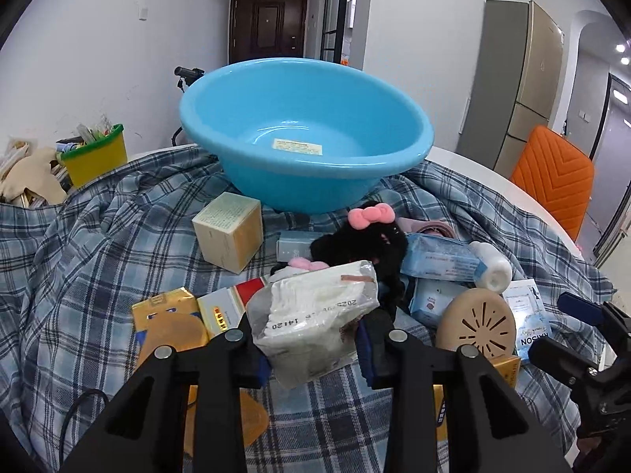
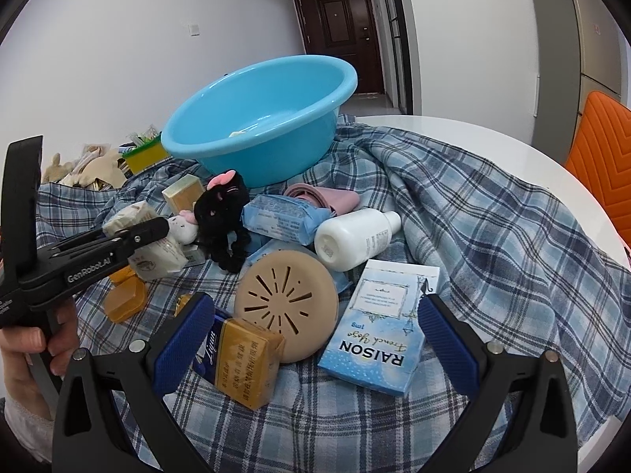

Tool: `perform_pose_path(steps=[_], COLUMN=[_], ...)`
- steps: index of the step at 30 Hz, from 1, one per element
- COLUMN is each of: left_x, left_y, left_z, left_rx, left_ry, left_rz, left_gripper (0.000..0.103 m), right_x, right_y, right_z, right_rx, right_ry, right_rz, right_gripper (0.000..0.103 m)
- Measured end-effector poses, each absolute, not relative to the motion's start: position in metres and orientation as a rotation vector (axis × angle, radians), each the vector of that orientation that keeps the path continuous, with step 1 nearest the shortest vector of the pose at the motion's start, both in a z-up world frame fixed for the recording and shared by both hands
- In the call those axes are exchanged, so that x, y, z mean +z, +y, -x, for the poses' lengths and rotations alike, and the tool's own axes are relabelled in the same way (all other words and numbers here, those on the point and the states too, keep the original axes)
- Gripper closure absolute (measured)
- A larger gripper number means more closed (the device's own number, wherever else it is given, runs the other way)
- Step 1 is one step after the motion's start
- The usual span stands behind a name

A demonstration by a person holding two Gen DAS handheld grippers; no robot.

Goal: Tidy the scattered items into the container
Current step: 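Close the right tool on the black plush toy while the left tool holds the white packet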

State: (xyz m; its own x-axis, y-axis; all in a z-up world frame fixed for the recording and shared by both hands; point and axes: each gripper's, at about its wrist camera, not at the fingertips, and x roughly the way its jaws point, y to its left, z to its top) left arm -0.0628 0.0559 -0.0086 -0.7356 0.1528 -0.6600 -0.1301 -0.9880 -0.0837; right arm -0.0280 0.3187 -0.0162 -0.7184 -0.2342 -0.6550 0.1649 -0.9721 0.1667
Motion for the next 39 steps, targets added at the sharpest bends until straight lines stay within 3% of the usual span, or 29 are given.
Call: perform_pose_path(steps=[23,35,36,37,38,39], left_x=[0.0,0.005,0.007,0.008,0.009,0.01], left_y=[-0.017,-0.021,-0.02,-0.019,-0.018,-0.018], left_z=[0.036,0.033,0.032,0.031,0.03,0.03], left_rx=[2.882,2.824,2.83,2.831,2.826,2.819], left_ry=[-0.122,-0.201,-0.19,-0.186,-0.193,-0.203], left_rz=[1.064,1.067,1.059,1.054,1.052,1.053], left_gripper=[0.067,0.067,0.067,0.067,0.067,0.067], right_x=[-0.011,-0.027,-0.029,-0.029,-0.027,-0.025], right_y=[0.214,0.208,0.209,0.209,0.209,0.21], right_z=[0.11,0.14,0.143,0.144,0.143,0.142], right_rx=[-2.589,-2.606,-2.597,-2.583,-2.569,-2.535], right_ry=[0.101,0.114,0.101,0.089,0.086,0.071], right_rz=[-1.051,-1.107,-1.12,-1.115,-1.103,-1.109], right_gripper=[0.0,0.0,0.003,0.029,0.061,0.079])
